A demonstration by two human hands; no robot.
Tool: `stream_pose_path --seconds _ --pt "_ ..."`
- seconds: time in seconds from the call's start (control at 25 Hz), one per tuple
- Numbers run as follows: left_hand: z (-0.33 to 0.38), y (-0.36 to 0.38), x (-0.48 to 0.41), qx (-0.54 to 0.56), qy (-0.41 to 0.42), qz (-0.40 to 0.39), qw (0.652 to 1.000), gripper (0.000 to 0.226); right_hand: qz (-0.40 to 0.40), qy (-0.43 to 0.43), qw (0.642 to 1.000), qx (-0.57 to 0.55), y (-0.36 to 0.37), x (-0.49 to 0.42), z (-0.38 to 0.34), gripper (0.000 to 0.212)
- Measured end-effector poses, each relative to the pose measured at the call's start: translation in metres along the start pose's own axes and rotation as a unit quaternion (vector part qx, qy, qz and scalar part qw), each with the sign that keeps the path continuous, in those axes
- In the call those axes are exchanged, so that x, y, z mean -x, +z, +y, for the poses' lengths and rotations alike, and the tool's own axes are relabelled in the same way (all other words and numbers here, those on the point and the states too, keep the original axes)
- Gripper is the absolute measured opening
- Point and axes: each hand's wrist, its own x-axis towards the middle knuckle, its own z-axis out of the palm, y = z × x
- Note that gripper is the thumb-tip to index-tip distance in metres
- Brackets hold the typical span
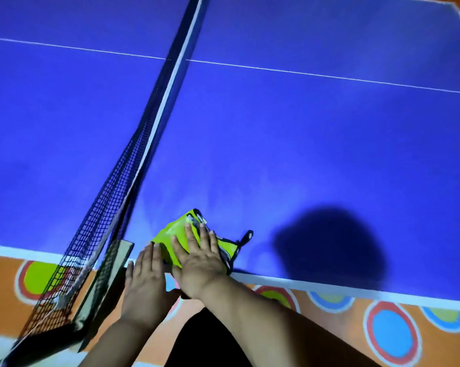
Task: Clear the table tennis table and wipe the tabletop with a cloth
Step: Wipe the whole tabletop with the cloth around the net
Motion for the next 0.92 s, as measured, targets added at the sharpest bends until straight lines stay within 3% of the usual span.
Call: stream_pose_path --seconds 0.2,0.28,0.48,0.64,0.92 --pt "0.003 -0.008 -0.003 -0.002 0.005 -0.042 0.999 0.105 0.044 -0.040 0.998 0.032 0.006 -0.004 0.021 0.062" --pt "0.013 -0.012 -0.008 -0.005 0.018 -0.034 0.999 0.104 0.087 -0.002 0.996 0.033 0.007 0.004 0.039 0.061" --pt "0.046 -0.025 -0.030 0.013 0.039 -0.011 0.999 0.118 0.104 0.087 0.991 0.008 -0.011 0.025 0.109 0.066" --pt "0.082 -0.033 -0.052 -0.012 0.059 -0.022 0.998 0.111 0.122 0.153 0.980 -0.026 -0.028 0.040 0.177 0.068" --pt "0.113 -0.037 -0.082 0.003 0.117 -0.020 0.993 0.109 0.143 0.320 0.935 -0.045 -0.055 0.084 0.284 0.091"
